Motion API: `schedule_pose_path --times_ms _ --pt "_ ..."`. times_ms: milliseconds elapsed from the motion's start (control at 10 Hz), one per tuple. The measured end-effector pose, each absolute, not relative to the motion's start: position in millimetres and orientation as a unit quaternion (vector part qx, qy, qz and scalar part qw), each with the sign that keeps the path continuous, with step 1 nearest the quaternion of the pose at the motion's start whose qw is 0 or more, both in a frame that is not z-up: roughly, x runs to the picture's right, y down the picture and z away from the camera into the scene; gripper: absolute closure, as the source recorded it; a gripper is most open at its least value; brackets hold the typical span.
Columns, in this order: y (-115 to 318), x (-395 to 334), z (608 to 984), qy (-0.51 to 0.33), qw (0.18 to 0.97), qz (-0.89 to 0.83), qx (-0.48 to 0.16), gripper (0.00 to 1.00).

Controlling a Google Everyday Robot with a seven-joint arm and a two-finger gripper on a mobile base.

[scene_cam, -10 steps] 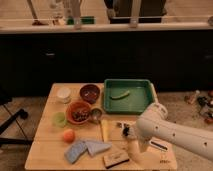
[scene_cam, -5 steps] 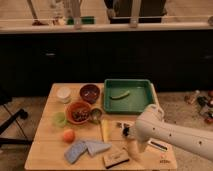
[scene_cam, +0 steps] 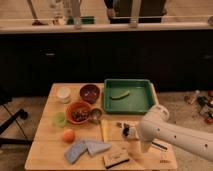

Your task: Wipe purple bowl with brush

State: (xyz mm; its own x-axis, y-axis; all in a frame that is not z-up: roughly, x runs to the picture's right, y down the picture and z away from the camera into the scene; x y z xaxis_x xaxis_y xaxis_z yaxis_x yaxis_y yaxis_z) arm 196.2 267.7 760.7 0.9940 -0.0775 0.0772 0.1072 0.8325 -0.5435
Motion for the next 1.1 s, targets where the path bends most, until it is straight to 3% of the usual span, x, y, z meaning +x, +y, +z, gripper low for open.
schedule_pose_path --times_ms 1100 --pt "294.4 250.8 793.8 -0.003 0.939 0.042 -0.342 0.2"
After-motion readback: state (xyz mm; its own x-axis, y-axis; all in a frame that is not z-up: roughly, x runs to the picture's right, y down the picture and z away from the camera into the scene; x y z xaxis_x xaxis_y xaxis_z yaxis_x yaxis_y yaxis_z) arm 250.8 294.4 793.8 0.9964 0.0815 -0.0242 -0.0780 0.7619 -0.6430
